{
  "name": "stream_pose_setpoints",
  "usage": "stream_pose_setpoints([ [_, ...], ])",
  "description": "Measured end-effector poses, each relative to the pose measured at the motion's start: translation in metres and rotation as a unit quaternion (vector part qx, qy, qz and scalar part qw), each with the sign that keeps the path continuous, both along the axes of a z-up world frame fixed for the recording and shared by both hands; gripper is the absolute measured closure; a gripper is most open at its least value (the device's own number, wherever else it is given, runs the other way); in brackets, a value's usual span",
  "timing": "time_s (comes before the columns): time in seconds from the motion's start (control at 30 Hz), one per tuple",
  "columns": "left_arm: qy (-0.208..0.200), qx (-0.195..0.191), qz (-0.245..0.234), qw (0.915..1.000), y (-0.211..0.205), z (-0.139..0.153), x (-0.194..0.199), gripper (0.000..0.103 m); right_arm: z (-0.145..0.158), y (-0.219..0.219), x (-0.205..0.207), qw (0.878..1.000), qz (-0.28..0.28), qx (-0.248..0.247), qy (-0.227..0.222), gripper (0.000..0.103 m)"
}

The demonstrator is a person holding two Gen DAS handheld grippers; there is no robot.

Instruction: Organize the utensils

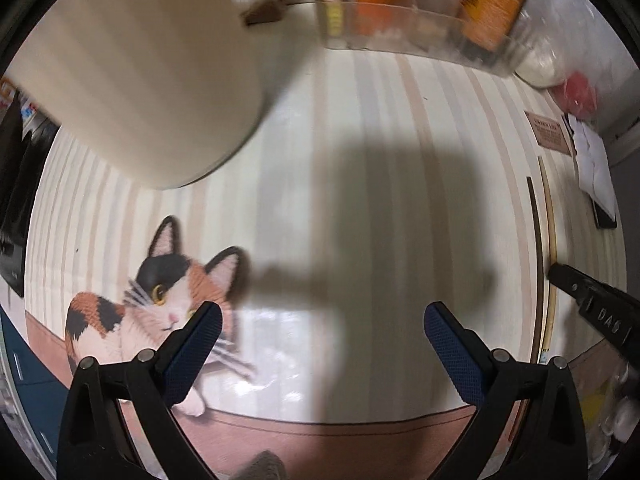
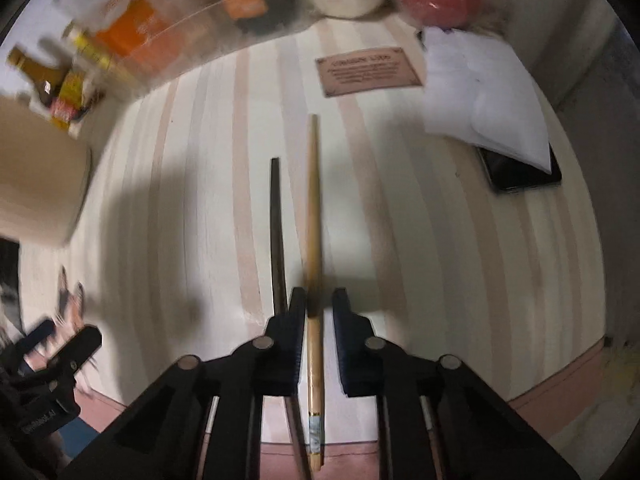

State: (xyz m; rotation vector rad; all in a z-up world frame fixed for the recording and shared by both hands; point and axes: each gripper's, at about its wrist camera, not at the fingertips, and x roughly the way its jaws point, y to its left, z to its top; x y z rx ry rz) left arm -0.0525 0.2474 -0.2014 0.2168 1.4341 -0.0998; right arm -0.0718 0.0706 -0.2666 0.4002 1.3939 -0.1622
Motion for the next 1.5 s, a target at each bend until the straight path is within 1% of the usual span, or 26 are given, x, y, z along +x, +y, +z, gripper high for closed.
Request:
stream_pose_setpoints([
  [0.07,0.001,0.004,-0.008,1.0,-0.01,-0.002,0.0,0.0,-0.002,0.001,-0.002,1.0,0.01,-0.008,0.0,0.096],
  [0.13,0.003,0.004,-0.018,0.9998,-0.02,-0.004,0.0,0.0,-0.004,-0.006,-0.008,1.0,-0.007,0.008,0.004,0.096],
  [0.17,0.002,0.009,-0.015,0.9998,-0.024,-0.005,0.0,0.0,-0.004,-0.01,-0.011,1.0,-0.009,0.009,0.006,0.096],
  [0.23,0.005,0.005,-0.022,0.9997,-0.035,-0.005,0.0,0.0,-0.008,-0.018,-0.017,1.0,-0.01,-0.007,0.013,0.096],
  [0.4,0.017,-0.01,-0.06,0.998,-0.076,-0.01,-0.01,0.0,-0.013,-0.053,-0.048,0.999,-0.04,-0.007,0.024,0.096],
  [0.53,0.022,-0.018,-0.095,0.995,-0.114,-0.016,-0.024,0.0,-0.019,-0.087,-0.08,0.996,-0.078,-0.01,0.032,0.096],
  [0.63,0.031,-0.028,-0.112,0.9928,-0.139,-0.023,-0.033,0.0,-0.02,-0.105,-0.098,0.995,-0.098,-0.01,0.032,0.096],
  [0.77,0.043,-0.044,-0.142,0.9879,-0.17,-0.031,-0.043,0.001,-0.023,-0.116,-0.107,0.993,-0.115,-0.009,0.03,0.097],
  [0.8,0.045,-0.05,-0.152,0.9861,-0.176,-0.032,-0.046,0.003,-0.024,-0.119,-0.109,0.992,-0.12,-0.007,0.029,0.097],
  [0.83,0.047,-0.05,-0.158,0.985,-0.182,-0.034,-0.048,0.007,-0.025,-0.122,-0.111,0.992,-0.124,-0.003,0.028,0.097],
  [0.87,0.048,-0.049,-0.164,0.9841,-0.188,-0.036,-0.05,0.016,-0.026,-0.125,-0.112,0.992,-0.125,0.0,0.028,0.097],
  [0.9,0.048,-0.046,-0.168,0.9836,-0.194,-0.038,-0.05,0.021,-0.026,-0.129,-0.109,0.992,-0.126,0.001,0.028,0.097],
  [0.93,0.041,-0.037,-0.172,0.9835,-0.198,-0.038,-0.051,0.024,-0.027,-0.131,-0.111,0.992,-0.127,0.001,0.028,0.097],
  [1.0,0.026,-0.034,-0.18,0.9827,-0.206,-0.036,-0.051,0.033,-0.027,-0.124,-0.096,0.992,-0.126,0.0,0.029,0.097],
  [1.03,0.02,-0.035,-0.181,0.9827,-0.208,-0.033,-0.049,0.046,-0.027,-0.126,-0.096,0.991,-0.127,0.002,0.029,0.097],
  [1.07,0.014,-0.037,-0.181,0.9827,-0.209,-0.03,-0.048,0.065,-0.028,-0.129,-0.094,0.991,-0.127,0.003,0.03,0.097],
  [1.1,0.014,-0.04,-0.182,0.9824,-0.21,-0.028,-0.047,0.074,-0.029,-0.123,-0.094,0.992,-0.126,0.003,0.03,0.097],
  [1.13,0.015,-0.04,-0.18,0.9828,-0.209,-0.026,-0.048,0.091,-0.029,-0.123,-0.093,0.992,-0.123,0.002,0.031,0.097],
  [1.17,0.017,-0.042,-0.176,0.9834,-0.208,-0.026,-0.042,0.097,-0.029,-0.125,-0.093,0.992,-0.12,0.002,0.031,0.097],
  [1.23,0.023,-0.054,-0.16,0.9854,-0.184,-0.022,-0.038,0.099,-0.029,-0.123,-0.093,0.993,-0.116,0.014,0.026,0.103],
  [1.3,0.021,-0.047,-0.146,0.9879,-0.168,-0.02,-0.033,0.1,-0.028,-0.115,-0.09,0.993,-0.11,0.025,0.021,0.103],
  [1.33,0.024,-0.092,-0.171,0.9806,-0.157,-0.019,-0.03,0.1,-0.028,-0.109,-0.088,0.994,-0.106,0.034,0.021,0.103],
  [1.43,0.026,-0.091,-0.148,0.9844,-0.127,-0.019,-0.022,0.1,-0.035,-0.081,-0.08,0.994,-0.087,0.061,0.031,0.103],
  [1.5,0.025,-0.084,-0.129,0.9878,-0.103,-0.019,-0.018,0.1,-0.033,-0.064,-0.076,0.996,-0.067,0.052,0.029,0.103],
])
